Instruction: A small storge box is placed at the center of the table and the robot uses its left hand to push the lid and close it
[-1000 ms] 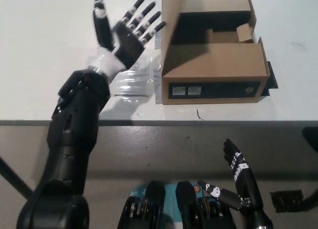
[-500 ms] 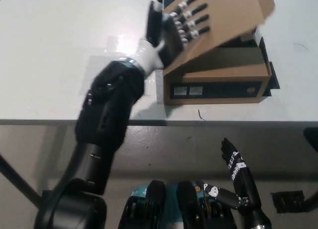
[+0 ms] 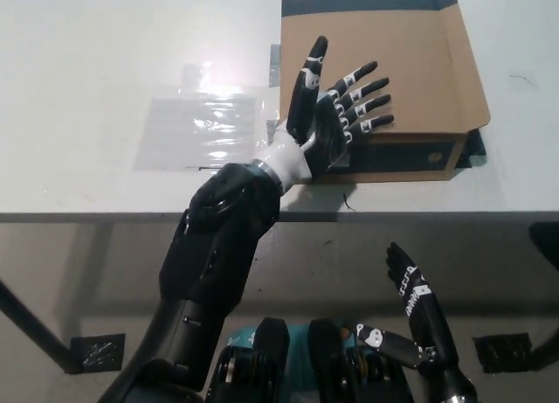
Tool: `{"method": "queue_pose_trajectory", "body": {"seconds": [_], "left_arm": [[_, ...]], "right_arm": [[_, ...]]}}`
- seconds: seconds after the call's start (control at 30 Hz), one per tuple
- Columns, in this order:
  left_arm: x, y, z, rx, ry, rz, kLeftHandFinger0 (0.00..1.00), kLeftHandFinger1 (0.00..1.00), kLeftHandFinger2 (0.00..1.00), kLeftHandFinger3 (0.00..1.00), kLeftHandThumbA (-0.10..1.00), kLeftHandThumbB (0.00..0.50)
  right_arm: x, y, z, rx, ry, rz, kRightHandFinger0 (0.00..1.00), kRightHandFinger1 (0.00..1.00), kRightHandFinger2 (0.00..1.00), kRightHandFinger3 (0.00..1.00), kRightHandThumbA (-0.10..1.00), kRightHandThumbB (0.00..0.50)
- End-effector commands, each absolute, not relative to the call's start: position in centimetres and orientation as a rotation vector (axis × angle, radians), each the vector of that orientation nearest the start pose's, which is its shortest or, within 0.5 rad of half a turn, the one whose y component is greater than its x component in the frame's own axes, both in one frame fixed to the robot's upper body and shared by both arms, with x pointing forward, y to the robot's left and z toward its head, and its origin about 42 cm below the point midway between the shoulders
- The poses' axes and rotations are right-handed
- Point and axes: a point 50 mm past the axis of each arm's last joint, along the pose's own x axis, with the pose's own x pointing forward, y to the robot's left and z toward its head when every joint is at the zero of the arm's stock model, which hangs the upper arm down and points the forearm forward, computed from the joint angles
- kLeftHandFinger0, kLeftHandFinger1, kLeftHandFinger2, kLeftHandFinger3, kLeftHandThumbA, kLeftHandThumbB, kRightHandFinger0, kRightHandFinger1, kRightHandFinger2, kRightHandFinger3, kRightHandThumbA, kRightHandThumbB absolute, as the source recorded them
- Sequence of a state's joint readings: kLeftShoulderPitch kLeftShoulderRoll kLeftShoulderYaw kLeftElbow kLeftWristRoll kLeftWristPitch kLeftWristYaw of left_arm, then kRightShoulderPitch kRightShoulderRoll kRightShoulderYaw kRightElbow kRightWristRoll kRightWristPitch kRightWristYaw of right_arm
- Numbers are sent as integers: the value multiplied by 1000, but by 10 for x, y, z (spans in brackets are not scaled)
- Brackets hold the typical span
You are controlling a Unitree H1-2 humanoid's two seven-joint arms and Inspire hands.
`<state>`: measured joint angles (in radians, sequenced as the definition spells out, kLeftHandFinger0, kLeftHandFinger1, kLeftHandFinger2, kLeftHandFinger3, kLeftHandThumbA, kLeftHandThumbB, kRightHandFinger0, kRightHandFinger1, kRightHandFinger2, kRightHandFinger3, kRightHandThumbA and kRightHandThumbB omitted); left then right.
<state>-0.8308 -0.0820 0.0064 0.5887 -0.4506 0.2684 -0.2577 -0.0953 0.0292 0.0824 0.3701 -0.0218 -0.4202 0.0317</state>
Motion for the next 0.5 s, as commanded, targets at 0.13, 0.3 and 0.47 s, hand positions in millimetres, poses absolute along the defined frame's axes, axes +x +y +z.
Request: {"method": "queue_pose_trajectory", "body": {"seconds": [0.13, 0.3, 0.47], "left_arm": [[501, 82, 259, -452, 13, -599, 1000, 1000, 1000, 1000, 1000, 390], [496, 90, 270, -465, -26, -627, 1000, 1000, 1000, 1000, 1000, 393], [462, 98, 308, -474, -149, -745, 1000, 1000, 1000, 1000, 1000, 397]], "right_arm": [[310, -163, 70, -6, -251, 171, 1000, 1000, 1000, 1000, 1000, 367], [308, -163, 69, -1, -248, 169, 1000, 1000, 1000, 1000, 1000, 364], [309, -163, 71, -1, -253, 173, 1000, 1000, 1000, 1000, 1000, 355]]}}
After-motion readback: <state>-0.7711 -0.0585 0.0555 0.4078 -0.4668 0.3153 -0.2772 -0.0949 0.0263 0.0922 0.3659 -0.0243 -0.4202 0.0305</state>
